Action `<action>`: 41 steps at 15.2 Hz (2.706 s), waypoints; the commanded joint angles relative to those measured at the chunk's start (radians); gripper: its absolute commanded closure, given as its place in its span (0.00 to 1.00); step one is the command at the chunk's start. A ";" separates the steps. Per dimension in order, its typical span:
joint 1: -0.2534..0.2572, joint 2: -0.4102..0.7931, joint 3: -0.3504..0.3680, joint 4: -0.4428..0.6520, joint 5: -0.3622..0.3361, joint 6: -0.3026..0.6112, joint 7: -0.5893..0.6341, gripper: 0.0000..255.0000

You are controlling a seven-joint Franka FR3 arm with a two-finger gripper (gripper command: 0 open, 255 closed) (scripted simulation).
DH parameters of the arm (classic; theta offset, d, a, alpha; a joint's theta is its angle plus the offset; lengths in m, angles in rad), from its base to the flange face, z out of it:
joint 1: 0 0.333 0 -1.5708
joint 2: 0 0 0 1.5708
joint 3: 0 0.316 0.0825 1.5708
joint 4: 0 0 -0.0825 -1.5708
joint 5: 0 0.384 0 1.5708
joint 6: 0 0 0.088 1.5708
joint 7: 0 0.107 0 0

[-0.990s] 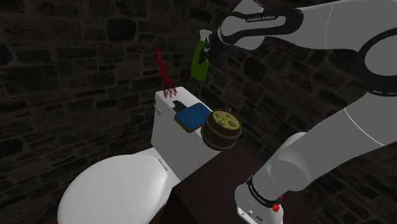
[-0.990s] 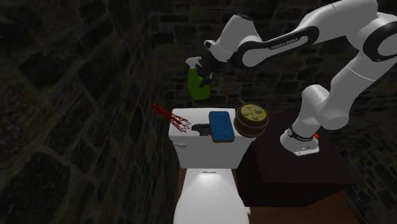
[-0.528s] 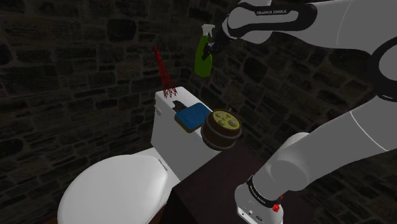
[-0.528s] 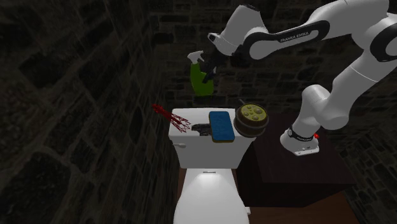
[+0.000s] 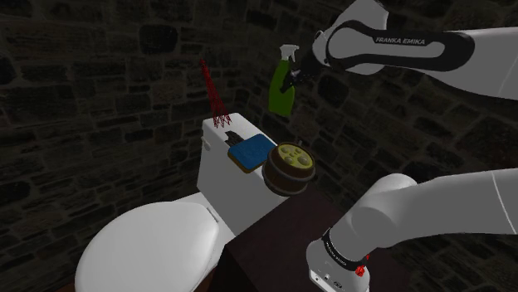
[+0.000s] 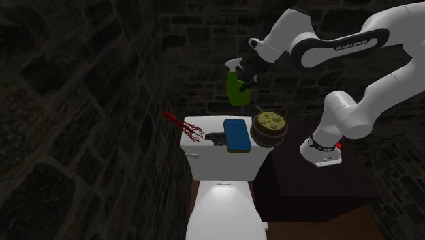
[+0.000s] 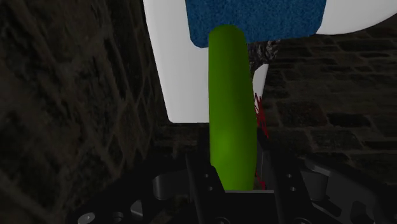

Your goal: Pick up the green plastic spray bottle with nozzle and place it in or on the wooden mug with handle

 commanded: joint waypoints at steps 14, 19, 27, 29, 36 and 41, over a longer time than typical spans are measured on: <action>-0.108 -0.735 0.037 -0.378 -0.039 -0.361 0.004 1.00; -0.118 -0.763 0.027 -0.454 -0.046 -0.315 -0.002 1.00; -0.128 -0.783 0.018 -0.510 -0.053 -0.279 -0.008 1.00; -0.128 -0.783 0.019 -0.510 -0.053 -0.279 -0.009 1.00; -0.128 -0.782 0.019 -0.510 -0.052 -0.279 -0.009 0.00; -0.129 -0.831 0.029 -0.402 -0.044 -0.435 -0.009 0.00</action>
